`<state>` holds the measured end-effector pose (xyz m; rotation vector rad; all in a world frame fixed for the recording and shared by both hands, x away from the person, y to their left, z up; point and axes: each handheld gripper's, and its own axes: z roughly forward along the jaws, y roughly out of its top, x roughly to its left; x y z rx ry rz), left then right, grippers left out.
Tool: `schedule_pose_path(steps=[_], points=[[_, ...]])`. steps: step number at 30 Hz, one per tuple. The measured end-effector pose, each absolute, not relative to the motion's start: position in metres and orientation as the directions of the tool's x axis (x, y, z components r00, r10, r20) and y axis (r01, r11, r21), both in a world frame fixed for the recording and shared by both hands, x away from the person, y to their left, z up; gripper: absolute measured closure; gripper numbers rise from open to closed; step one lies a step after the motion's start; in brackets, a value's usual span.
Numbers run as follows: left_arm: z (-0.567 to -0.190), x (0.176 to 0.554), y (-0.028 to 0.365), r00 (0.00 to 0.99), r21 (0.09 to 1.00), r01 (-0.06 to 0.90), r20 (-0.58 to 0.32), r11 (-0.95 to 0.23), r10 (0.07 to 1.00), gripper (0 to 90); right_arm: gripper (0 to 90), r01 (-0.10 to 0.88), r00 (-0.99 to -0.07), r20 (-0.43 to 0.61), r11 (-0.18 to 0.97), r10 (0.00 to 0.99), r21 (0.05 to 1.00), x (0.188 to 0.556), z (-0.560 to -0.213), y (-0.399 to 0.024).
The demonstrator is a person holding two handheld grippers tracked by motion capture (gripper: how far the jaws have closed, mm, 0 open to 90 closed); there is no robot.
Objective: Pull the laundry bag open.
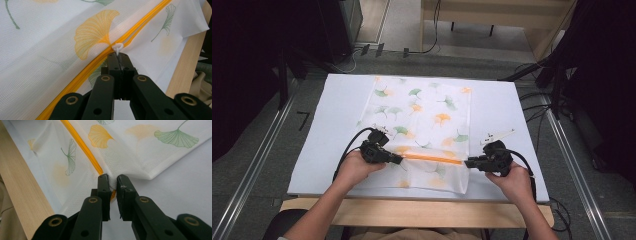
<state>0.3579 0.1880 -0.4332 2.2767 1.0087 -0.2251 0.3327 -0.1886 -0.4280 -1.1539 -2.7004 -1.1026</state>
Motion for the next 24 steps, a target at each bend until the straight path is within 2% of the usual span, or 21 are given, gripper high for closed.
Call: schedule_pose_path(steps=[11, 24], points=[[-0.434, 0.358, 0.19, 0.687, 0.473, 0.72, -0.386, -0.507, 0.615, 90.0, 83.2, 0.635, -0.73, 0.264, 0.484, 0.63, 0.602, 0.333, -0.428, -0.189], [-0.433, 0.356, 0.213, 0.672, 0.458, 0.734, -0.379, -0.502, 0.637, 90.0, 83.1, 0.638, -0.728, 0.263, 0.483, 0.633, 0.6, 0.333, -0.428, -0.19]])
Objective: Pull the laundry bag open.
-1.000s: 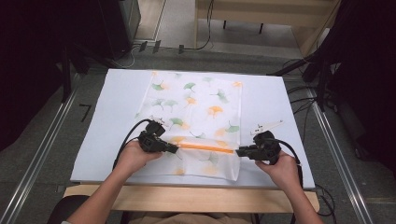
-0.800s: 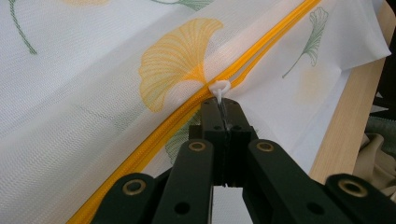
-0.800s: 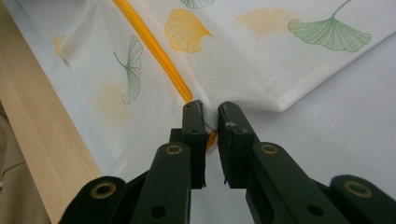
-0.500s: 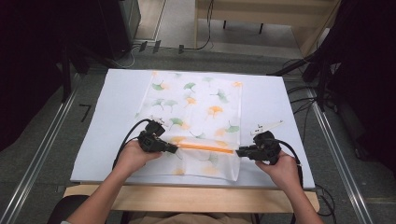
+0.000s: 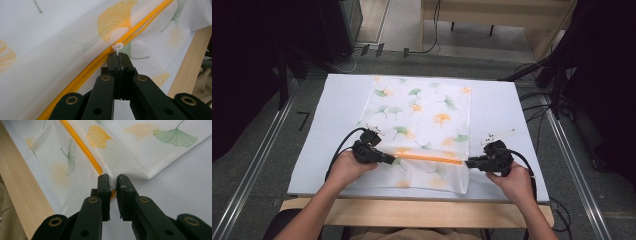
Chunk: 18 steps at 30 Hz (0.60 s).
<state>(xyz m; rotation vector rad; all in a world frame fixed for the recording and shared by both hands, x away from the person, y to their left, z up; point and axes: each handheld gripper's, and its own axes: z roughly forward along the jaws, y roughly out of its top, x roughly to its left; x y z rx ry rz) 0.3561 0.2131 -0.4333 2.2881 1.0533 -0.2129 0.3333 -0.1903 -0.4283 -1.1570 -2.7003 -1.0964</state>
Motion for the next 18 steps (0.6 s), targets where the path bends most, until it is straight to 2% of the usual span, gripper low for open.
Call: schedule_pose_path(steps=[18], points=[[-0.434, 0.356, 0.229, 0.653, 0.454, 0.75, -0.386, -0.482, 0.652, 90.0, 83.1, 0.637, -0.729, 0.264, 0.486, 0.632, 0.598, 0.334, -0.429, -0.189]])
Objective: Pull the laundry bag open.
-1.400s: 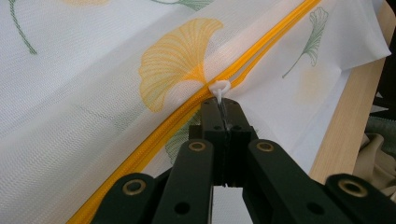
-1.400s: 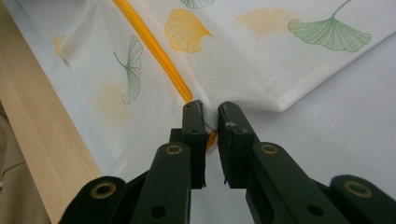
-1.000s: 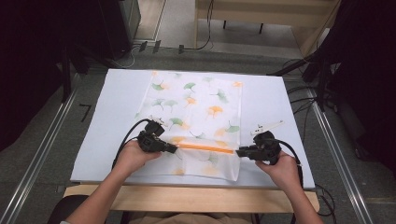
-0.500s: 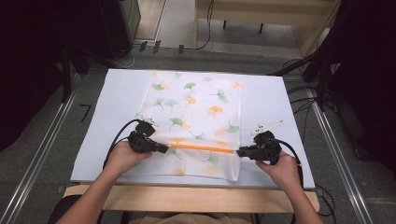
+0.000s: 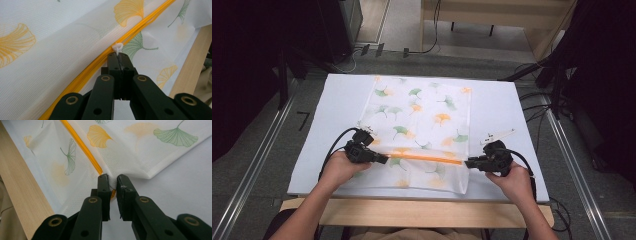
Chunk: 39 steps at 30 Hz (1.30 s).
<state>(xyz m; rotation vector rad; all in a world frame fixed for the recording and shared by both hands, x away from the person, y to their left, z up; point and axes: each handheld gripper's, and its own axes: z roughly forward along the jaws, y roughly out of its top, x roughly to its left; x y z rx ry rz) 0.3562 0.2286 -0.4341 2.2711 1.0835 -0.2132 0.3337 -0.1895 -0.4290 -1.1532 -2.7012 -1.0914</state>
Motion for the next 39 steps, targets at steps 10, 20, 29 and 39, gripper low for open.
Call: schedule_pose_path(steps=[10, 20, 29, 39], points=[[-0.434, 0.357, 0.231, 0.651, 0.448, 0.752, -0.389, -0.483, 0.652, 90.0, 83.1, 0.638, -0.729, 0.265, 0.485, 0.632, 0.599, 0.333, -0.429, -0.19], [-0.434, 0.357, 0.24, 0.64, 0.44, 0.761, -0.387, -0.477, 0.664, 90.0, 83.1, 0.637, -0.731, 0.265, 0.487, 0.629, 0.598, 0.334, -0.429, -0.19], [-0.433, 0.356, 0.25, 0.637, 0.442, 0.763, -0.389, -0.472, 0.665, 90.0, 83.0, 0.638, -0.73, 0.267, 0.485, 0.629, 0.598, 0.334, -0.429, -0.191], [-0.433, 0.355, 0.258, 0.632, 0.439, 0.766, -0.382, -0.47, 0.674, 90.0, 83.0, 0.637, -0.731, 0.265, 0.49, 0.63, 0.595, 0.334, -0.43, -0.19]])
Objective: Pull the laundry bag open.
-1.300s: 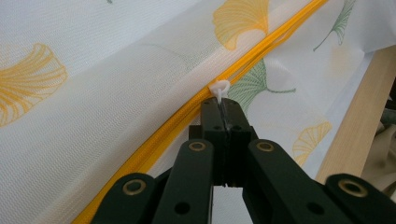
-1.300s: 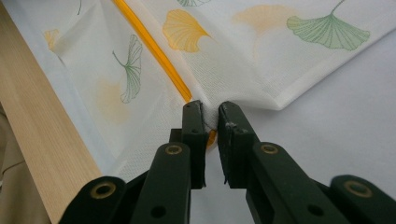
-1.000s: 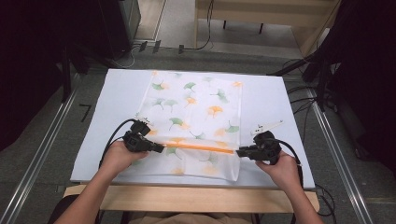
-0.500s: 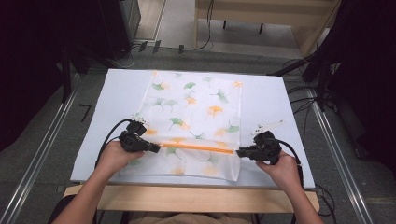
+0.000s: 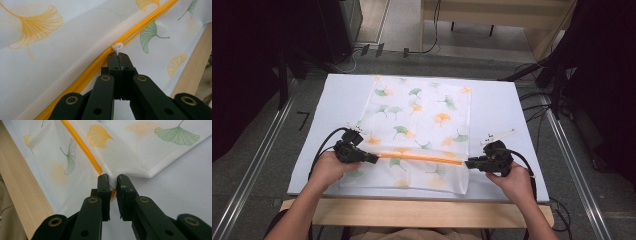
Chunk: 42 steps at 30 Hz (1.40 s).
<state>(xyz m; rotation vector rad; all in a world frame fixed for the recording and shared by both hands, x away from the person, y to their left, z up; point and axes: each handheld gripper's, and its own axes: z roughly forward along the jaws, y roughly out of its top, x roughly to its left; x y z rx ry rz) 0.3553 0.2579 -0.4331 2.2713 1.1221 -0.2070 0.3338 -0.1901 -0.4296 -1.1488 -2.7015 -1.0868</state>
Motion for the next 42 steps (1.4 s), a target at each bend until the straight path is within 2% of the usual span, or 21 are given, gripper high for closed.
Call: schedule_pose_path(steps=[20, 42], points=[[-0.432, 0.354, 0.267, 0.623, 0.437, 0.773, -0.385, -0.46, 0.681, 90.0, 83.0, 0.64, -0.729, 0.266, 0.49, 0.63, 0.592, 0.334, -0.43, -0.19], [-0.433, 0.349, 0.297, 0.595, 0.418, 0.792, -0.362, -0.446, 0.718, 90.0, 83.0, 0.641, -0.729, 0.266, 0.493, 0.63, 0.589, 0.335, -0.43, -0.19]])
